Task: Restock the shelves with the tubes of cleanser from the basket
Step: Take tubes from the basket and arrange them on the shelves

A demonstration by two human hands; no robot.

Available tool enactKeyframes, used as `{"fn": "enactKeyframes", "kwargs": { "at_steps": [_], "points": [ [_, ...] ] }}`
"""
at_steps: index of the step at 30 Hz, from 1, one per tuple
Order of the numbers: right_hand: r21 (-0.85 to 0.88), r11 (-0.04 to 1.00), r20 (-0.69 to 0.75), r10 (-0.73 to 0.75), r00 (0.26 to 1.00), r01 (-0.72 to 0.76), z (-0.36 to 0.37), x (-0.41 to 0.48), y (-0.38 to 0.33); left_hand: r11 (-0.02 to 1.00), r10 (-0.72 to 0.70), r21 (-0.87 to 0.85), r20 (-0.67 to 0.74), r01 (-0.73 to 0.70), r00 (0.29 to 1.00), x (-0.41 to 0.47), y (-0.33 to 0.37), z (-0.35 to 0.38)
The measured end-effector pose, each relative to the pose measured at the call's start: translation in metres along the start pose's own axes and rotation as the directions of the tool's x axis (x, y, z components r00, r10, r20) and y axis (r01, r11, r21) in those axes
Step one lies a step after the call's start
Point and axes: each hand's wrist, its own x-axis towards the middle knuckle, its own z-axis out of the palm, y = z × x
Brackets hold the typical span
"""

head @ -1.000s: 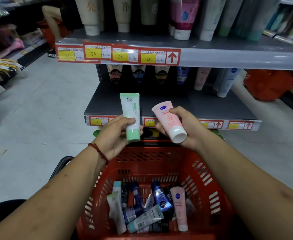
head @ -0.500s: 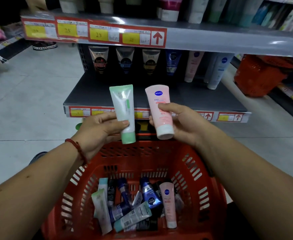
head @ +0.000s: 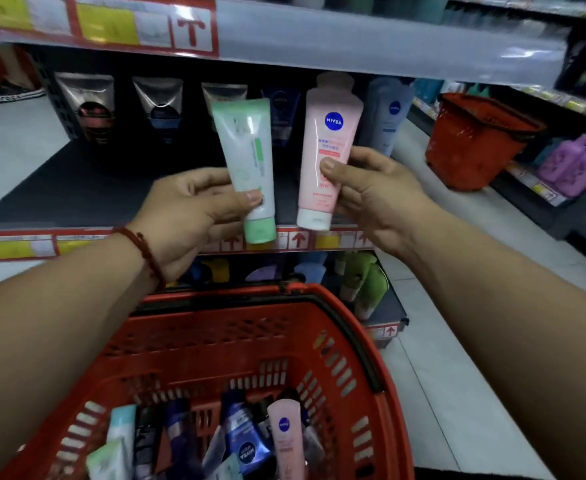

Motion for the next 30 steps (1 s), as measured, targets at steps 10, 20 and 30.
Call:
{"fn": "enactKeyframes", "kwargs": {
  "at_steps": [10, 20, 30],
  "points": [
    [-0.259, 0.945, -0.113, -0.237, 0.965, 0.201, -0.047, 0.112, 0.003, 0.999, 0.027, 0.034, 0.0, -0.027, 1.0, 0.083, -0.007, 0.04],
    [-0.373, 0.882, -0.042, -0.326, 0.945, 0.288, -0.055, 0.161, 0.022, 0.998, 0.005, 0.066, -0.054, -0.001, 0.999, 0.118, -0.024, 0.049],
    [-0.524, 0.789, -0.107, -0.435, 0.894, 0.322, -0.045, 0.176, 0.023, 0.999, 0.007, 0.049, -0.075, -0.003, 0.997, 0.123, -0.024, 0.046]
  ]
}}
